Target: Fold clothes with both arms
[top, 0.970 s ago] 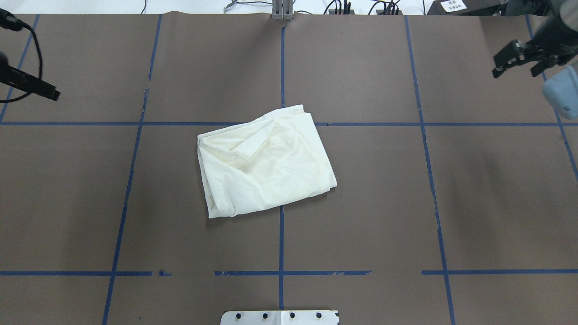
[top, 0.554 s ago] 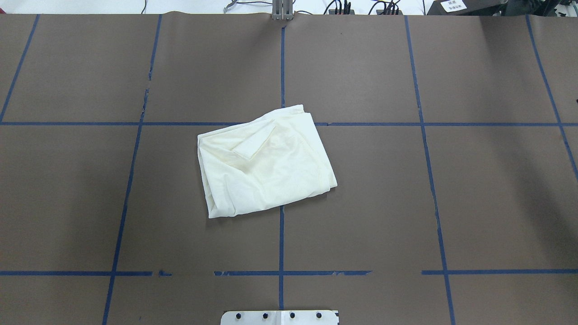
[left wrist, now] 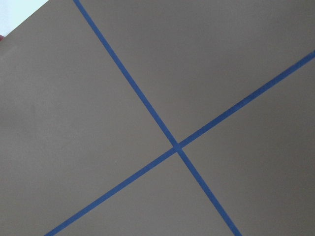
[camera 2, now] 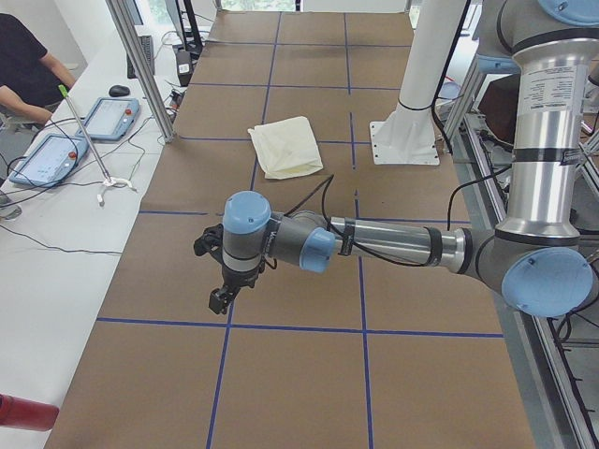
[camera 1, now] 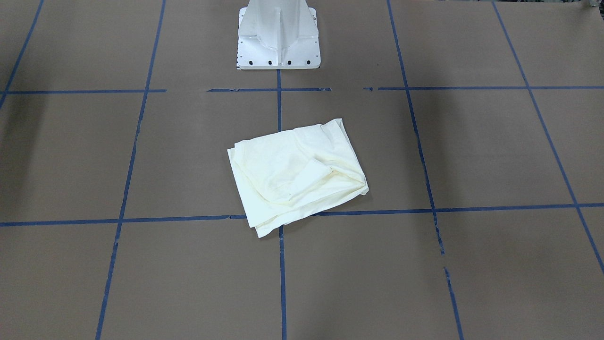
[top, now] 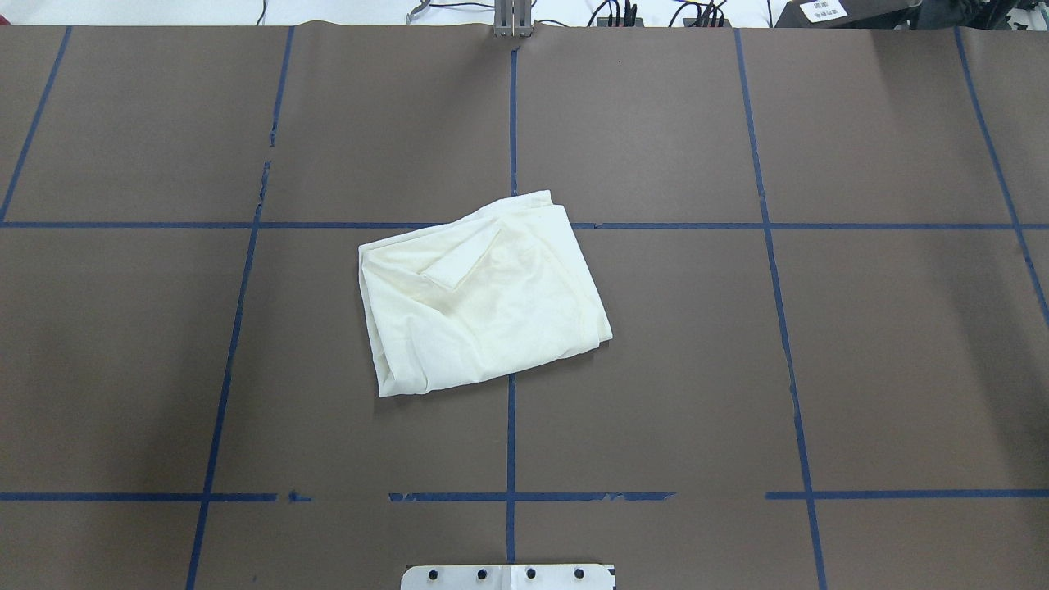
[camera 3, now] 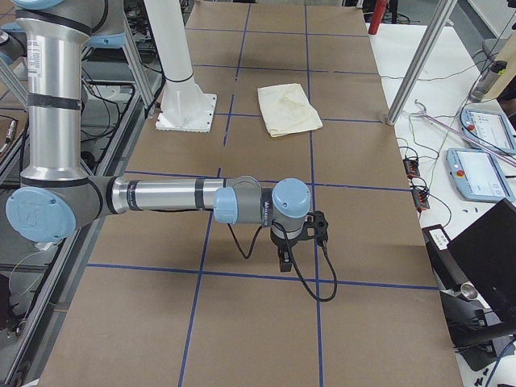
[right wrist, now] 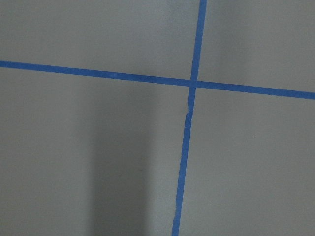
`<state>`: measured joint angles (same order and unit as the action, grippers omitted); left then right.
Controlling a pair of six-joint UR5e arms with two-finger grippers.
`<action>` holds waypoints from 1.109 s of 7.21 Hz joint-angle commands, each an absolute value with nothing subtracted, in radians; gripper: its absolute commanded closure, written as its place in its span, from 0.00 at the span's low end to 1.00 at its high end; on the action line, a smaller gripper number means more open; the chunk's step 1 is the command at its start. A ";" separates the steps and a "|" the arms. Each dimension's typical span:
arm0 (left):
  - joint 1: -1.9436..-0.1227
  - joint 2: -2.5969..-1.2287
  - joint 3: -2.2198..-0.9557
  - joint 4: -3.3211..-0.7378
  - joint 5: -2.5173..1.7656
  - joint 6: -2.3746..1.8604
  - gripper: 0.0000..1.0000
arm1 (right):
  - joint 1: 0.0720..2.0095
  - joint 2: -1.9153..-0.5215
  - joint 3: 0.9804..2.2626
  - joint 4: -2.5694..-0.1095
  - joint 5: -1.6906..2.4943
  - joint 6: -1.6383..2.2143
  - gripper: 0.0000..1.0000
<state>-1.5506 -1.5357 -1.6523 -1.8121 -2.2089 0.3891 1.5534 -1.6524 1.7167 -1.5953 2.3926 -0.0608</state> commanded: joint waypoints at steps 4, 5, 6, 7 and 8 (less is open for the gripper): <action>-1.540 -1.526 -1.637 -1.812 -2.264 0.103 0.00 | 1.563 -1.713 1.747 -1.560 2.395 0.079 0.00; -1.539 -1.525 -1.637 -1.793 -2.276 0.047 0.00 | 1.563 -1.710 1.746 -1.556 2.395 0.106 0.00; -1.539 -1.522 -1.641 -1.736 -2.310 0.040 0.00 | 1.563 -1.710 1.746 -1.555 2.395 0.106 0.00; -1.540 -1.513 -1.664 -1.694 -2.327 0.041 0.00 | 1.563 -1.710 1.744 -1.555 2.395 0.104 0.00; -1.540 -1.481 -1.702 -1.677 -2.327 0.040 0.00 | 1.563 -1.709 1.741 -1.555 2.395 0.104 0.00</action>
<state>-1.5396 -1.5086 -1.6647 -1.7123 -2.3159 0.0441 1.5631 -1.7102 1.7441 -1.5561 2.3945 0.1030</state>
